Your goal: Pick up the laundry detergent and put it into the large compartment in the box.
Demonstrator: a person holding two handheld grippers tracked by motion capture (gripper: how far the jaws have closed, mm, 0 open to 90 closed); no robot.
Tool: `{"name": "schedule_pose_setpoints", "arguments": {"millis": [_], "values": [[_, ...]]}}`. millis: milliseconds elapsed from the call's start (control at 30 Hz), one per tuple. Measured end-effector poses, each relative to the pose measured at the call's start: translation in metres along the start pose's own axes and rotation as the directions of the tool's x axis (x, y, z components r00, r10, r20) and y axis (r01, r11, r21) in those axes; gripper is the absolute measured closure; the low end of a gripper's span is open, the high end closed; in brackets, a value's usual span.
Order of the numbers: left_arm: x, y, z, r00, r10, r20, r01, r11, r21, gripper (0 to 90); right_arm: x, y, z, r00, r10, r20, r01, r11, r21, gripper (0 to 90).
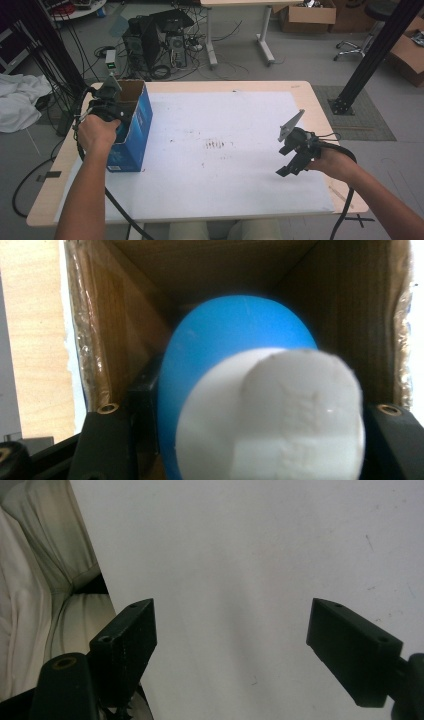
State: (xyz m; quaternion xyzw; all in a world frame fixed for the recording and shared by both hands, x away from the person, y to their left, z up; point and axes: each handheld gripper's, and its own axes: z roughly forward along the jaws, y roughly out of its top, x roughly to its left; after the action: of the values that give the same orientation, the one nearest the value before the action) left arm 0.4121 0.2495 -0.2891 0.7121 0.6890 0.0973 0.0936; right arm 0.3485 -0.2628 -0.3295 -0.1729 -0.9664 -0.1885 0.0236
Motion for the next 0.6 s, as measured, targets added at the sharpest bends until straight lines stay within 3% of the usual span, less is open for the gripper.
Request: {"name": "schedule_pose_setpoints", "arguments": {"millis": [600], "values": [[0.0053, -0.0011, -0.0094, 0.9985, -0.031, 0.046, 0.033, 0.9986, -0.042, 32.5, 0.0039, 0.001, 0.0013, 1.0, -0.007, 0.0, 0.007, 1.0, 0.001, 20.1]]}}
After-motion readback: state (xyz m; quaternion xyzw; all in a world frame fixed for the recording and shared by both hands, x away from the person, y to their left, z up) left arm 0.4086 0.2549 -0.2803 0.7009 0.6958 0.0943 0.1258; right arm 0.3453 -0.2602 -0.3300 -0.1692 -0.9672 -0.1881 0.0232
